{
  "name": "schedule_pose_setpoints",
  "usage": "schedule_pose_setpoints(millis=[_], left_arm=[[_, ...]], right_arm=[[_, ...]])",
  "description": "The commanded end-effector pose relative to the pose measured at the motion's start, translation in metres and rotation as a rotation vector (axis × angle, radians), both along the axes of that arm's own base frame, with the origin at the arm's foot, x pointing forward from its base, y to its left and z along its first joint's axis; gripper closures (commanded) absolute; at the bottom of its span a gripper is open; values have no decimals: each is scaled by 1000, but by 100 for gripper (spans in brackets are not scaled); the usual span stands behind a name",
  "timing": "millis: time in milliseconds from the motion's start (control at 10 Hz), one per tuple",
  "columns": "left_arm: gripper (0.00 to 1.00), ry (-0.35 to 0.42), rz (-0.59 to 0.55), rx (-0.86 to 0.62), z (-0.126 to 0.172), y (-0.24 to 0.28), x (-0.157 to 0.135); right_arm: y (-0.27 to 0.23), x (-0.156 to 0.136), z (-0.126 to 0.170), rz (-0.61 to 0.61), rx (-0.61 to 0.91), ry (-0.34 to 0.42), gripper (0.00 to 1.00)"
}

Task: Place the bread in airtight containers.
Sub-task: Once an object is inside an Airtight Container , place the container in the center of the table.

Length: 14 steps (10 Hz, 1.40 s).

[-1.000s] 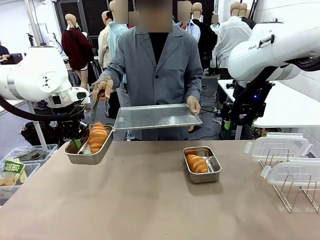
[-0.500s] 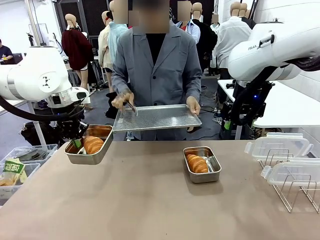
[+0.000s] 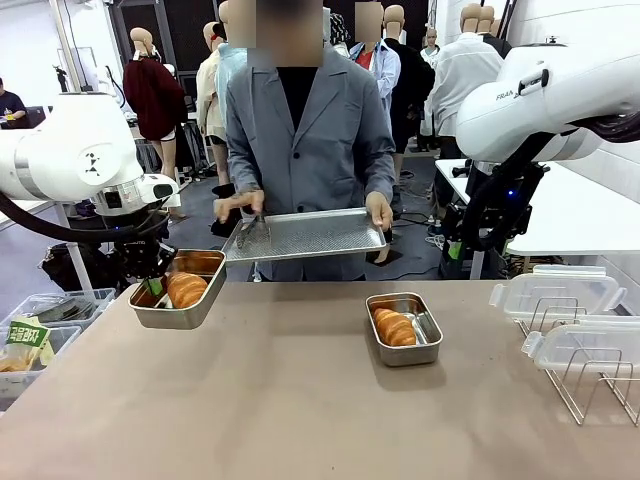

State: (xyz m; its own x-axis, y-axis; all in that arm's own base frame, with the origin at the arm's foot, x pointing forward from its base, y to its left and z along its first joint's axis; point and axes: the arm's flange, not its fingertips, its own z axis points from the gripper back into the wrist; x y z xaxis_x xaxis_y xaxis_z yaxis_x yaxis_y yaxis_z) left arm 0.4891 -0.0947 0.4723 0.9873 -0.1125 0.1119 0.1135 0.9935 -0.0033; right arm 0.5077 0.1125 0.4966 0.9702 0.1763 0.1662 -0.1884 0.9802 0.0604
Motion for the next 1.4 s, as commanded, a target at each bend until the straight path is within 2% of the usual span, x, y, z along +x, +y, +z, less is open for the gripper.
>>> schedule_pose_setpoints(millis=[0, 800, 900, 1100, 1200, 1300], left_arm=[[100, -22, -15, 1, 2, 2, 1], [100, -22, -15, 1, 2, 2, 1], [100, 0, 0, 0, 0, 0, 0], [100, 54, -49, -3, -20, 5, 17], [100, 75, -33, -32, -35, 10, 28], [100, 58, -7, -36, -50, 15, 37]], right_arm=[[1, -1, -1, -5, 19, 4, 0], [1, -1, -1, -5, 19, 4, 0], [1, -1, -1, -5, 19, 4, 0], [1, -1, -1, -5, 19, 4, 0], [1, -1, -1, -5, 19, 4, 0], [1, -1, -1, -5, 19, 4, 0]])
